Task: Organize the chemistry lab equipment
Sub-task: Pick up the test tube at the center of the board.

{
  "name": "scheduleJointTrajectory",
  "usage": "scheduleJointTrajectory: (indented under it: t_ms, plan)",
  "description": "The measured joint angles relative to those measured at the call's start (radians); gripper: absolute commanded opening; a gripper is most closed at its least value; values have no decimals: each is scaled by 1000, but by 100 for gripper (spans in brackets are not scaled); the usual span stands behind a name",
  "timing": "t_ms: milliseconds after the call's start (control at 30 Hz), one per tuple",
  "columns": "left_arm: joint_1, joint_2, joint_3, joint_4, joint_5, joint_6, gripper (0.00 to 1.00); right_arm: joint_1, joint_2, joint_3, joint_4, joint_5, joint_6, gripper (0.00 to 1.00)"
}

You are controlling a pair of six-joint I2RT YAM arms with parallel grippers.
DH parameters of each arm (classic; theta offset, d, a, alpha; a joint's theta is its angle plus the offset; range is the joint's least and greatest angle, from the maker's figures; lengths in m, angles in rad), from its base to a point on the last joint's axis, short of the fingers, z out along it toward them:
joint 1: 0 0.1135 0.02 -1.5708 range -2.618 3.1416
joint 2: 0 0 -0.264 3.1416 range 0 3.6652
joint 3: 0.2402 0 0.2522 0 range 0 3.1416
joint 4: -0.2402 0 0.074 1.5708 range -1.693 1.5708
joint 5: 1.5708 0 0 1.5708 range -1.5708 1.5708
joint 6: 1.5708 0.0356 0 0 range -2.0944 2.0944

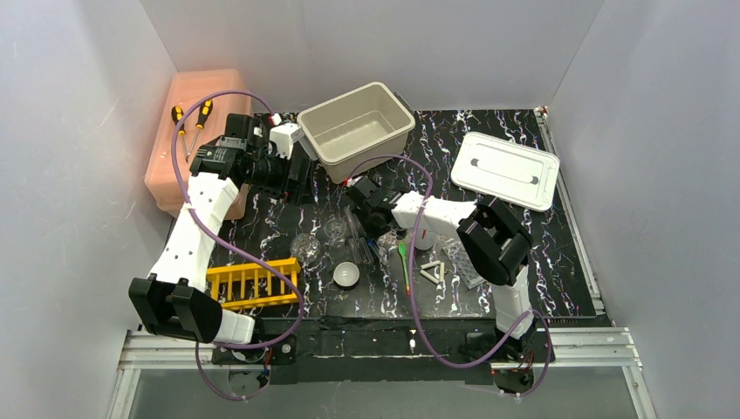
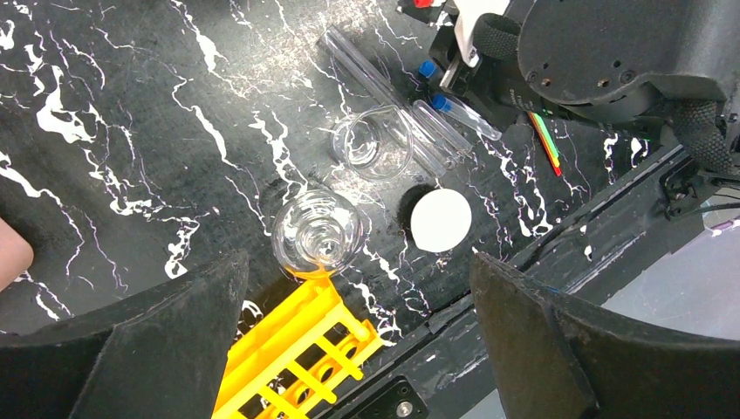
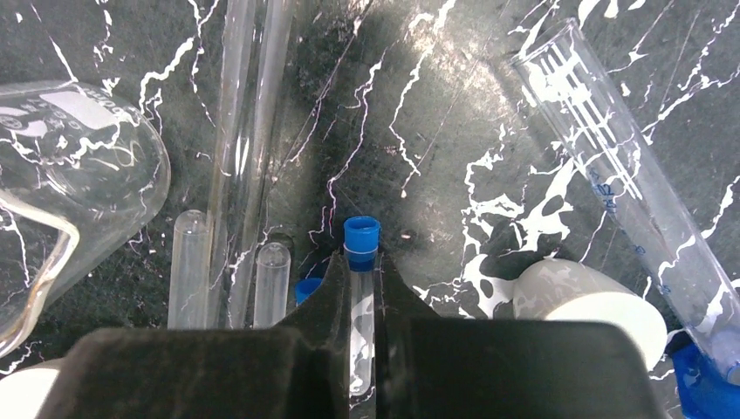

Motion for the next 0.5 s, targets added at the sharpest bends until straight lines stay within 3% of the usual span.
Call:
scheduleJointTrajectory:
  t_ms: [267, 500]
  plan:
    - [0, -1, -3, 10, 88, -29, 98, 0, -27, 30, -3, 61, 17, 1]
    - [0, -40, -63, 91, 206, -139, 98, 8, -354, 12, 149, 109, 112, 1]
